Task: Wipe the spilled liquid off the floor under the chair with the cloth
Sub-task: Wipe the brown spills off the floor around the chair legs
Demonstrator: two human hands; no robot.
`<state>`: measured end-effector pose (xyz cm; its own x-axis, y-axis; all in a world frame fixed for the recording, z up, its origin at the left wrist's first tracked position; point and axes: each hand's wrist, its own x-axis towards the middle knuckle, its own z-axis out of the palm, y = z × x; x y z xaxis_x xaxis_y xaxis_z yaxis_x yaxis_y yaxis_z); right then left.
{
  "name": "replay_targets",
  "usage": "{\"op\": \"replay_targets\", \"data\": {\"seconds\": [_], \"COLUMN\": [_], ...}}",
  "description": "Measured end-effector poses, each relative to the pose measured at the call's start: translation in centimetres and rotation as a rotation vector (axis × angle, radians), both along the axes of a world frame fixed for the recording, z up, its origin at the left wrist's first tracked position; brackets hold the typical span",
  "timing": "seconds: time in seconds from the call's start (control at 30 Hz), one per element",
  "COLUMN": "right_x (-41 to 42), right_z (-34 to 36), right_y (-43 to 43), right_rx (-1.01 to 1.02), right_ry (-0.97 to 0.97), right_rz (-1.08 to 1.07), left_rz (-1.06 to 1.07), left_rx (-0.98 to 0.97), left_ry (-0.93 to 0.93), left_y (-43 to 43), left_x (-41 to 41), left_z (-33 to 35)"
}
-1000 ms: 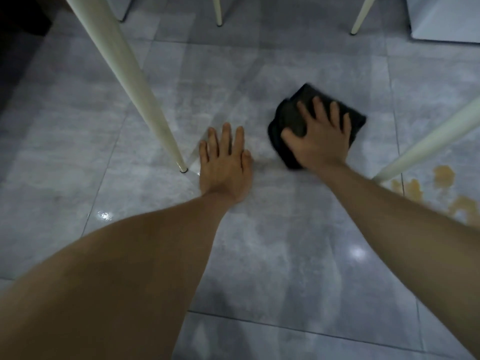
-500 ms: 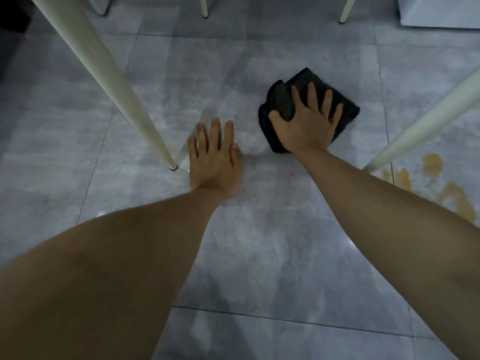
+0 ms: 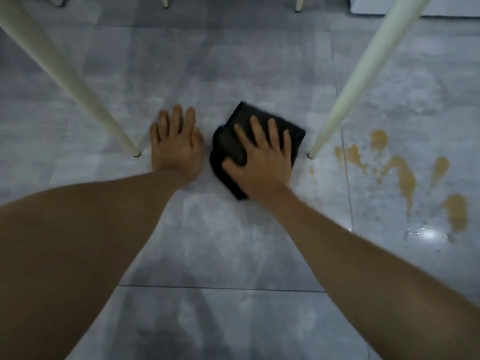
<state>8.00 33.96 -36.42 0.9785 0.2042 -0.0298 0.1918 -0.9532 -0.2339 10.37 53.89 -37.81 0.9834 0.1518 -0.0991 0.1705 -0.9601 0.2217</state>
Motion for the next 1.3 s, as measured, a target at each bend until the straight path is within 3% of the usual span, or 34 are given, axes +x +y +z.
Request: {"op": "replay_targets", "data": {"seconds": [0.13,0.27,0.4,0.5,0.63,0.7,0.93,1.07,1.13,1.3], "right_x": [-7.7,-11.6,-8.6,-6.5,-11.6,-13.4,-4.5,-9.2,-10.6,-4.3], "right_z": [-0.4,-0.4,-0.1,0.0,-0.5,-0.5,0.2,-0.5,-0.6,0.4], "right_y": [-6.2,-13.5,-14.3,-12.7,-16.6,-19.2,-16.6,-17.7,-20.0,-19.4], "right_rx": [0.036,-0.035,-0.017,0.000,-0.026,-0.040,-0.007,-0.043,-0.053,-0.022], "right_ry": [-0.088,-0.098,-0.035,0.012,-0.153,-0.135,0.058,-0.111,-0.106,0.061], "right_rz": [0.073,-0.098,-0.293,-0.324,-0.270,-0.309,-0.473,-0.302,-0.293,-0.542], "left_rz": [-0.026,-0.144,-0.256,-0.232,-0.182,-0.169,-0.177,-0.196,-0.196,-0.201], "left_rx": [0.005,0.066,0.017,-0.061,0.090,0.111,0.097,0.106,0.101,0.114], "left_ry": [-0.094,-0.185,-0.109,-0.009,0.113,0.120,0.128,0.131,0.131,0.121], "left_y": [0.6,-1.0,-6.0,-12.9,-18.8,-19.0,-19.0,-18.7,-18.7,-18.8], "left_x": [-0.4,-2.0,-4.7,-6.0,-7.6,-7.7,-7.5,-7.4,-7.4,-7.1], "left_z": [-0.1,0.7,1.8,2.1,0.9,0.6,0.8,0.9,0.9,0.8]}}
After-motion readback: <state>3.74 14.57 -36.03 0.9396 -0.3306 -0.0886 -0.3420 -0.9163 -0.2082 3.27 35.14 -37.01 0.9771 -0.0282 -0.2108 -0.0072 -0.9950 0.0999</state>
